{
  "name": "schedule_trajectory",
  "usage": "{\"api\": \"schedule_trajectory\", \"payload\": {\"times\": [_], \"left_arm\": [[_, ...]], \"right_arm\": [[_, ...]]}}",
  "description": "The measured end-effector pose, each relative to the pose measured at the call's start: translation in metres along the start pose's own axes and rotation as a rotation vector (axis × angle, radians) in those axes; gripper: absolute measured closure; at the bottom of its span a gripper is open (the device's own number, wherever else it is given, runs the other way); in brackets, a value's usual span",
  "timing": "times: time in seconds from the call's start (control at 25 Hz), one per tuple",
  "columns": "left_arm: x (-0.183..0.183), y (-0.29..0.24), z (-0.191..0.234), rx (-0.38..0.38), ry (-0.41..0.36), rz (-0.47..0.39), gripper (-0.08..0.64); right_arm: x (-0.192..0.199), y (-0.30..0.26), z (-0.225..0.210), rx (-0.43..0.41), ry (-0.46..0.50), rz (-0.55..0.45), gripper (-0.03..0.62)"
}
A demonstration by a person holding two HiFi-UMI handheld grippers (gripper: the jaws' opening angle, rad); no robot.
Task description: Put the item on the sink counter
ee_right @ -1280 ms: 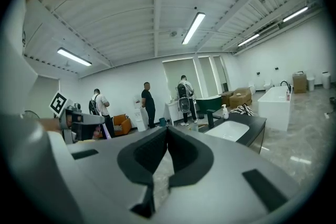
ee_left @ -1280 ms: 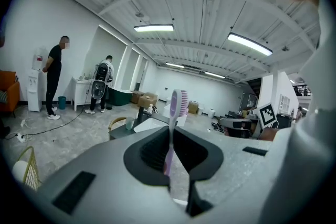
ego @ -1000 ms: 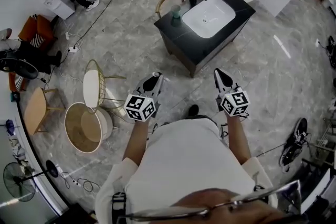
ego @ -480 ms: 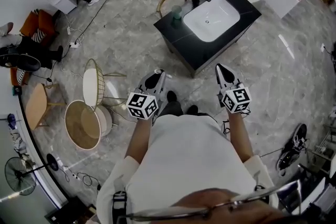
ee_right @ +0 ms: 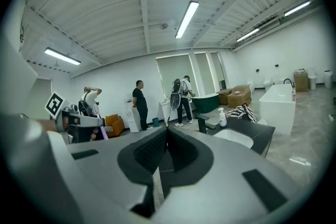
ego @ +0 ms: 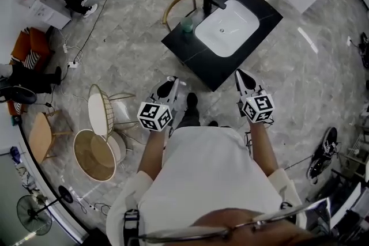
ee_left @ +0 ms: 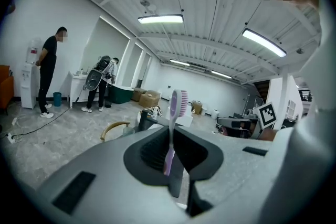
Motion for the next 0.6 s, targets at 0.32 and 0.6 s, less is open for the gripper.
{"api": "schedule_trajectory", "payload": {"times": [0.32, 0.6], "left_arm": [[-0.023, -0.068, 0.069, 0.074, 0.006, 0.035, 0.532], [-0.038, -0.127, 0.119, 0.145, 0.007, 0.061, 0.532]], "right_arm": [[-0.013, -0.068, -0.019, 0.090, -0.021, 0.036, 0.586], [-0.020, -0.113, -0.025, 0.159, -0.055, 0.058, 0.586]]}}
Point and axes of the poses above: the fingertips, and each gripper's own axes: y backward along the fingers, z to its left, x out of its underside, the point moved 8 cm from there along y, backward along the fingers, and after that the axes turned 5 degrees about -y, right-handed, at the moved point
